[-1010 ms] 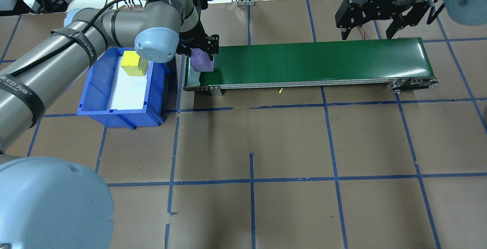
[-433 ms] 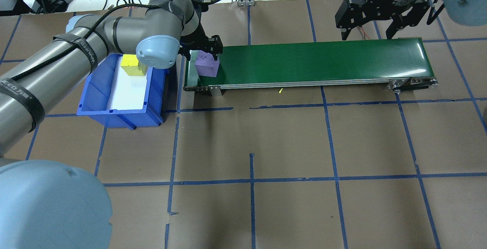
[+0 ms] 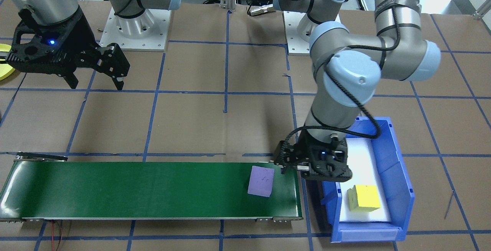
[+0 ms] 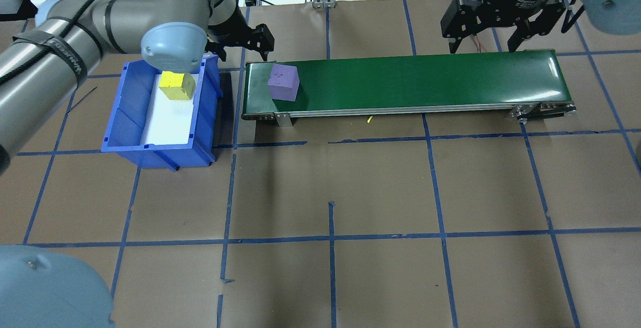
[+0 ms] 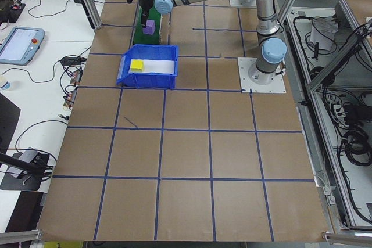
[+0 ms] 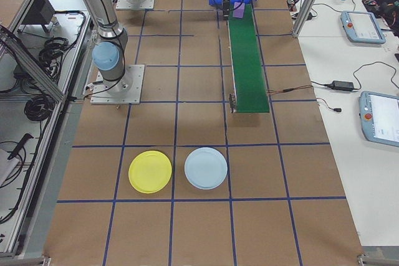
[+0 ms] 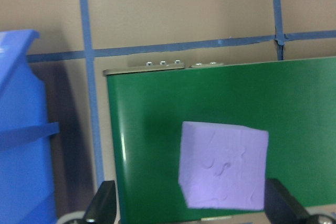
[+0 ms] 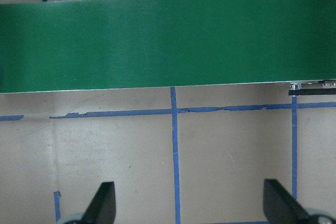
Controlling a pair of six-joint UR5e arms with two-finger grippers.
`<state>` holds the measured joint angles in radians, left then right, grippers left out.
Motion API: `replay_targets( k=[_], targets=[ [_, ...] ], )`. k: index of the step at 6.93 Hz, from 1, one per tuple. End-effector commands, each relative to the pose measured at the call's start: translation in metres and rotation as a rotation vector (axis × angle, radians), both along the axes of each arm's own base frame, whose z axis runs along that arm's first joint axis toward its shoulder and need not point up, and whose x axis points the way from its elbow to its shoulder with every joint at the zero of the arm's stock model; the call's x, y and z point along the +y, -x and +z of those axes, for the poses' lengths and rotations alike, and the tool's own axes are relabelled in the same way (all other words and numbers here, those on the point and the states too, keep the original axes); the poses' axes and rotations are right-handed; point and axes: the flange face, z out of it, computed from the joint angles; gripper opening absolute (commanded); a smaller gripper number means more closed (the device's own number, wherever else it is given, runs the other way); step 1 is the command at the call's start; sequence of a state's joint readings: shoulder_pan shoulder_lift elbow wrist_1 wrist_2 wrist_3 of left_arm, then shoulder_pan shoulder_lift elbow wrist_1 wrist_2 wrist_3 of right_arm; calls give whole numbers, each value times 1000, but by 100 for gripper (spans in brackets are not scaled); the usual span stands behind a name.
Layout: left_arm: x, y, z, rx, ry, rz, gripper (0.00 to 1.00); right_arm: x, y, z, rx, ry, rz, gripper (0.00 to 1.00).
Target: Move block left to right into plate
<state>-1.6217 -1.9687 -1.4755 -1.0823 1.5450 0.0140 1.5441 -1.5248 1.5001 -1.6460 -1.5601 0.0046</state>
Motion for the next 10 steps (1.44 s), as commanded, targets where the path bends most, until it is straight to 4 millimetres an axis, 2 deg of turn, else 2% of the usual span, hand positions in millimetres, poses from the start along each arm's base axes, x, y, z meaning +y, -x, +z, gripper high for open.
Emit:
replay_targets(
  k=[1,2,3,5,6,8,10],
  targets=[
    [-21,-77,-8,-51,-24,39,100,0,0,0,0,0,1,100],
    [-37,-104,-10,-105,-21,34,100,0,0,0,0,0,1,100],
    [-43,-137,-25,-103,-47,28,100,0,0,0,0,0,1,100],
    [-55,-171,-45,-109,-70,14,100,0,0,0,0,0,1,100],
    [-52,-176,-64,-98,-105,38,100,0,0,0,0,0,1,100],
    [-58,-178,-99,-89,-142,58,100,0,0,0,0,0,1,100],
    [-54,-171,-120,-20,-161,126,100,1,0,1,0,1,1,100]
  ],
)
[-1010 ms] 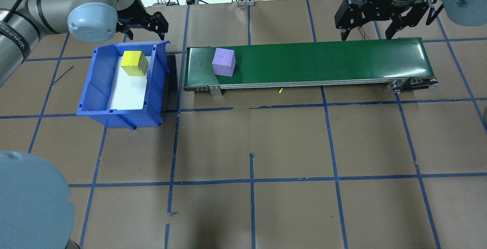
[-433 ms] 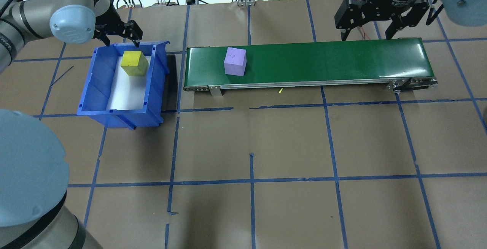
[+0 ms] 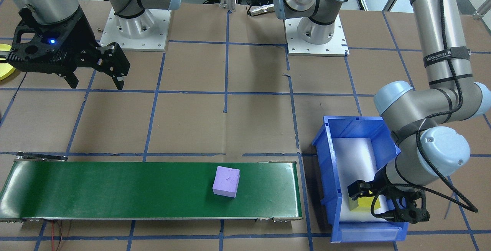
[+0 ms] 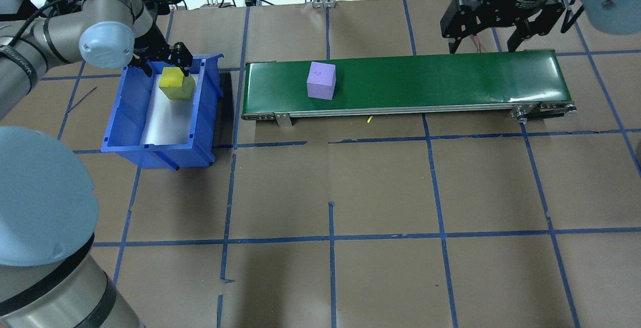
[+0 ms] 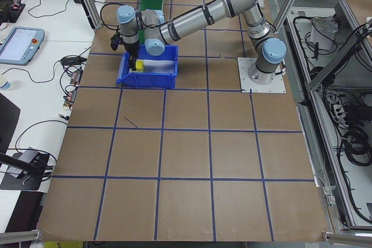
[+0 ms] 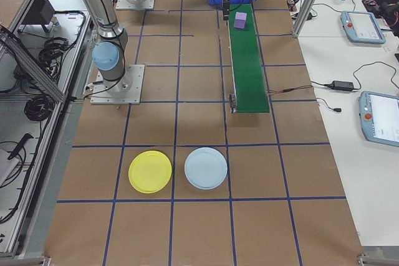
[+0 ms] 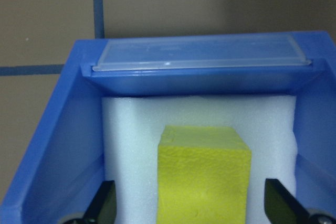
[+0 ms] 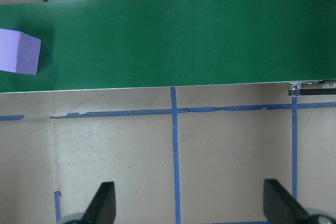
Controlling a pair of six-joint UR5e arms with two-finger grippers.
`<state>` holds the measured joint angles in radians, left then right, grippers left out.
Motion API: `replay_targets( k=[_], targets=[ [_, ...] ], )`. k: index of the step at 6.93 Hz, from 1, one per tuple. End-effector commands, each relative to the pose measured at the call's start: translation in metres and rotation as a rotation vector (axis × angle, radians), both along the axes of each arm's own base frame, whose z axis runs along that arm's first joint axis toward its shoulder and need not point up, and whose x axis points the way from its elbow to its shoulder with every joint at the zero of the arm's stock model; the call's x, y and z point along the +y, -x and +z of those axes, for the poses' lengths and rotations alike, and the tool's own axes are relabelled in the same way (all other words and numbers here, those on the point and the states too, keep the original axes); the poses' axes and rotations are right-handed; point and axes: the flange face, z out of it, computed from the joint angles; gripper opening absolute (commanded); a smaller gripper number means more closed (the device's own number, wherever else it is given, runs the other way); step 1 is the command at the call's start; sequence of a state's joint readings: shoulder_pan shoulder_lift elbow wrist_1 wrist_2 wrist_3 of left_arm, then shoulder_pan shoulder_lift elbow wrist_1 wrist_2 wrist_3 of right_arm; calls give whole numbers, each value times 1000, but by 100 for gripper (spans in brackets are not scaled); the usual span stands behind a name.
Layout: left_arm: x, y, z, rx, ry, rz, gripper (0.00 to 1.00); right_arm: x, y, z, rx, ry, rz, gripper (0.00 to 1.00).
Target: Move block left to right into plate
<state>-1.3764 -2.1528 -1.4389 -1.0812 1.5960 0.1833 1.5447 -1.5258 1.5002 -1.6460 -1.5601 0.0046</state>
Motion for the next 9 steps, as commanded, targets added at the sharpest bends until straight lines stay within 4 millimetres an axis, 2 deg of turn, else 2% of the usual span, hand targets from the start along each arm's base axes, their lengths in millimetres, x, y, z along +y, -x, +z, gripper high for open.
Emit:
replay_targets(
  k=[1,2,3,4,5,6,7,8,9],
  targets=[
    [3,2,-17,34,-13,43,95,0,0,0,0,1,0,100],
    [2,1,-21,24,-18,40,75,0,0,0,0,1,0,100],
    [2,2,-20,24,-16,37,58,0,0,0,0,1,0,100],
    [2,1,-10,22,-1,33,40,0,0,0,0,1,0,100],
    [1,0,7,-1,22,23,32,0,0,0,0,1,0,100],
    [10,1,45,-40,51,22,32,0,0,0,0,1,0,100],
    [30,8,88,-30,25,35,32,0,0,0,0,1,0,100],
    [45,23,119,-23,34,24,32,0,0,0,0,1,0,100],
    [55,66,138,-26,58,-14,31,0,0,-1,0,-1,0,100]
  ],
)
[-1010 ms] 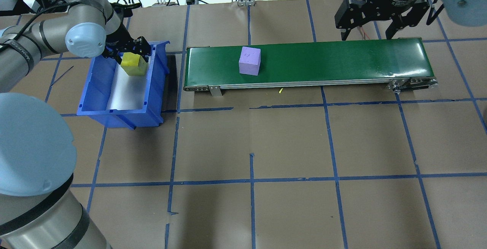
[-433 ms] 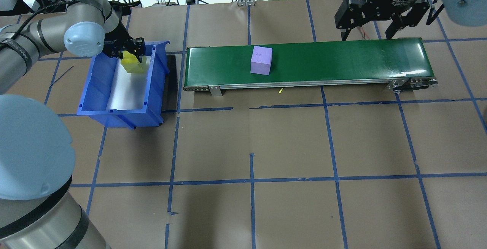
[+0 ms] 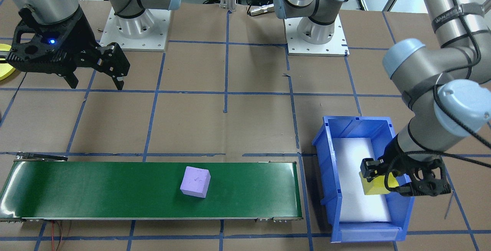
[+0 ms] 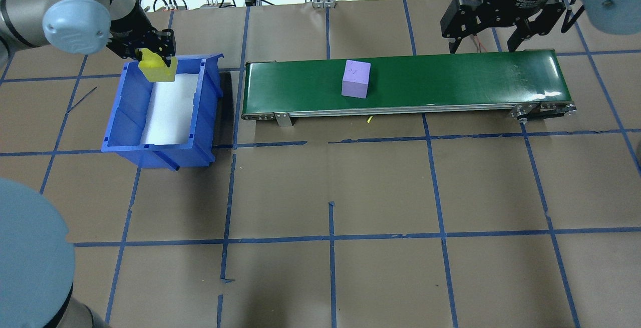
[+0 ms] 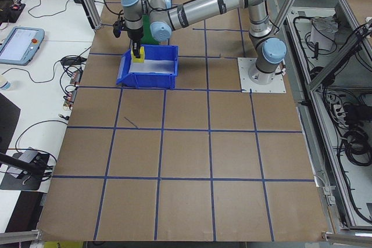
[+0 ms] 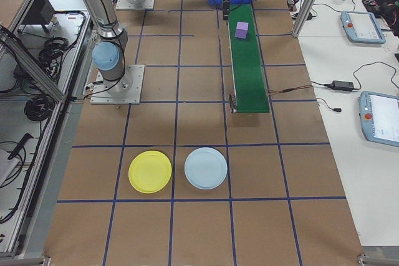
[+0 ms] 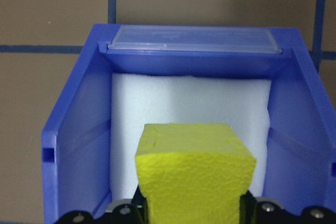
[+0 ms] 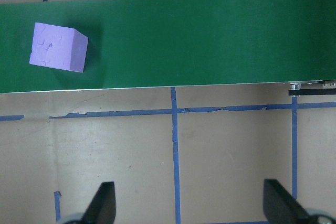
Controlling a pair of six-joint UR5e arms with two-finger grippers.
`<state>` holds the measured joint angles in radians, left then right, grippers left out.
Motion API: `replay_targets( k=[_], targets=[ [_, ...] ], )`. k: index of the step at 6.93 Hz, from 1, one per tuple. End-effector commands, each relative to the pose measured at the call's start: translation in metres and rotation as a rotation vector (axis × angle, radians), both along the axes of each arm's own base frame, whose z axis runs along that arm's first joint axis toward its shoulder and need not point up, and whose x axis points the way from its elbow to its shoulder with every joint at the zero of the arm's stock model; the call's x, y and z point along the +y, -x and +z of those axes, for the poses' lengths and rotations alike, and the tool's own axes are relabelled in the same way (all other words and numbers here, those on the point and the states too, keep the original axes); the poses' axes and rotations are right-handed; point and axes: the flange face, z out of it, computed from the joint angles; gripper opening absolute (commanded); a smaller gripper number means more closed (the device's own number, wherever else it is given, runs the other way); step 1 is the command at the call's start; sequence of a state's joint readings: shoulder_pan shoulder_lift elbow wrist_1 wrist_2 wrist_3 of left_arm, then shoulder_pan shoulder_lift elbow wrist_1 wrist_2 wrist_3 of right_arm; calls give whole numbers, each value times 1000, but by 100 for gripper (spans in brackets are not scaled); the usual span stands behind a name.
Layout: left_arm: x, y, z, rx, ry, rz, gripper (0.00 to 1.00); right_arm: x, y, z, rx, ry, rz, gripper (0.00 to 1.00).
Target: Move block left to right into plate
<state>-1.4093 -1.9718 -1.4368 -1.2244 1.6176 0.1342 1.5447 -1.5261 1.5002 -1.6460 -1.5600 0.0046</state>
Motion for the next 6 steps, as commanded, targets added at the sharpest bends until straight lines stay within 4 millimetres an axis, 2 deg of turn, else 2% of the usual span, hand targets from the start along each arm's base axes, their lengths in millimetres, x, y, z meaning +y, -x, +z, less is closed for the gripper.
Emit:
replay_targets(
  k=[1,2,3,4,5,6],
  targets=[
    [20,84,41,2,52,-25,31,-1,1,1,0,2,0,100],
    [11,109,38,19,59,-15,31,-6,3,-2,1,-1,0,100],
    [9,143,27,44,50,-34,31,-12,5,6,2,15,9,100],
    [6,163,5,54,34,-64,31,-35,9,14,4,31,11,100],
    [12,196,-26,127,-20,-113,31,-60,9,2,-11,12,11,100],
    [13,221,-45,128,-10,-134,31,-79,5,-28,-59,-24,14,100]
  ],
)
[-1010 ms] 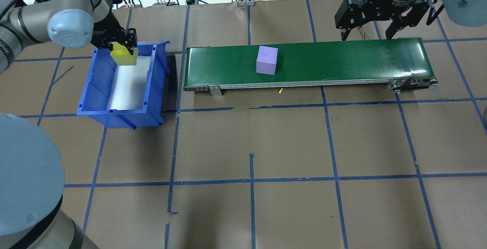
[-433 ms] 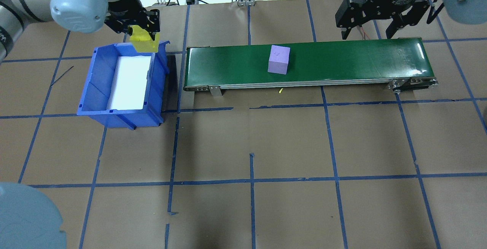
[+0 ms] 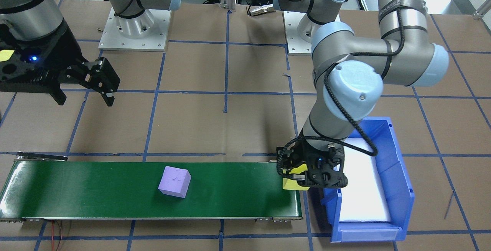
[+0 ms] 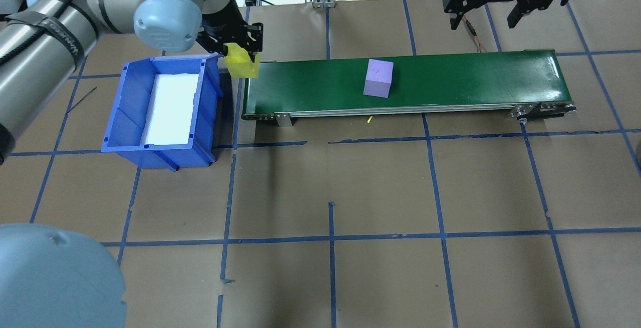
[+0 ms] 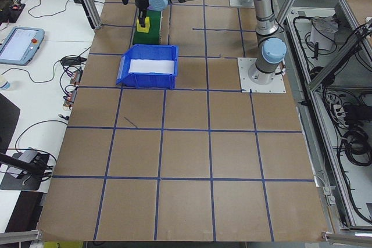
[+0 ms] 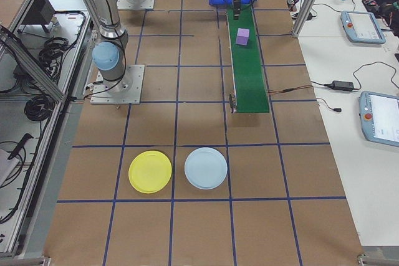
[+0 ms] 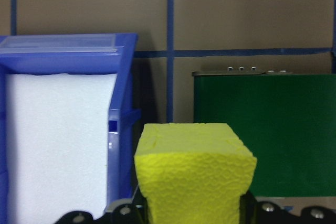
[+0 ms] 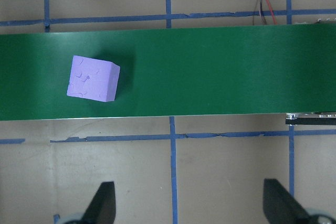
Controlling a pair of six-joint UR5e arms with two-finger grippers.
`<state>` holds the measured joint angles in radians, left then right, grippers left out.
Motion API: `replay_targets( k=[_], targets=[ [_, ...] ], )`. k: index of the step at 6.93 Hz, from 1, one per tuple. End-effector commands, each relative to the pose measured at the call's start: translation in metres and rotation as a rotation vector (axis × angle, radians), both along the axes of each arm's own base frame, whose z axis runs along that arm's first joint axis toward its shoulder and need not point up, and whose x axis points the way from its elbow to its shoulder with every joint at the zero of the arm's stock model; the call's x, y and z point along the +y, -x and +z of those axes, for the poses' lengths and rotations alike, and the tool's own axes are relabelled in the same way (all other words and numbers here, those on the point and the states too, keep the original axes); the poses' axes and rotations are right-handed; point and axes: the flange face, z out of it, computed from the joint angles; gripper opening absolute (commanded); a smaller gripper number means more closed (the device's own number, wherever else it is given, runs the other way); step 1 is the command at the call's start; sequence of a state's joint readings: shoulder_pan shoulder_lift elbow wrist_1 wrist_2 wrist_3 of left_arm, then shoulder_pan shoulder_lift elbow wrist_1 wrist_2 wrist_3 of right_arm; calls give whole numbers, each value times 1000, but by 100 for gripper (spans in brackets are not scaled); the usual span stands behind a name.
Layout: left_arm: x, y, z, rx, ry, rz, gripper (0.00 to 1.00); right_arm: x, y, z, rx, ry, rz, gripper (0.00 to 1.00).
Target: Move block left to right into plate
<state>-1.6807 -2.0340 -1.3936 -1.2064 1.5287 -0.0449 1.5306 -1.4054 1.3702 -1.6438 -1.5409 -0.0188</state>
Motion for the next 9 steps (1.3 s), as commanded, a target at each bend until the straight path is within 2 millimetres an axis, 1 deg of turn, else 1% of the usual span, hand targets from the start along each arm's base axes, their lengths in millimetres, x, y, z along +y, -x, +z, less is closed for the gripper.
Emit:
replay_targets(
  k=[1,2,3,4,5,6,7,8,9],
  targets=[
    [-1,37,-51,28,7,-35,31,-48,-1,-60,-44,-47,-3,100],
    [1,36,-68,29,20,-39,31,-62,-2,-85,-48,-73,-14,100],
    [2,36,-67,25,24,-44,31,-72,-2,-101,-49,-54,-13,100],
    [5,35,-72,20,12,-42,55,-72,1,-113,-78,-70,-13,100],
    [6,35,-65,21,23,-49,91,-77,38,-122,-150,-83,-69,100],
    [8,34,-60,20,27,-33,100,-82,86,-138,-254,-89,-99,100],
    [9,31,-40,21,49,-36,100,-89,133,-162,-308,-93,-82,100],
    [16,18,-9,18,56,-25,100,-93,170,-180,-316,-101,-90,100],
    [26,-6,19,-33,54,3,100,-91,202,-192,-330,-98,-88,100]
  ],
)
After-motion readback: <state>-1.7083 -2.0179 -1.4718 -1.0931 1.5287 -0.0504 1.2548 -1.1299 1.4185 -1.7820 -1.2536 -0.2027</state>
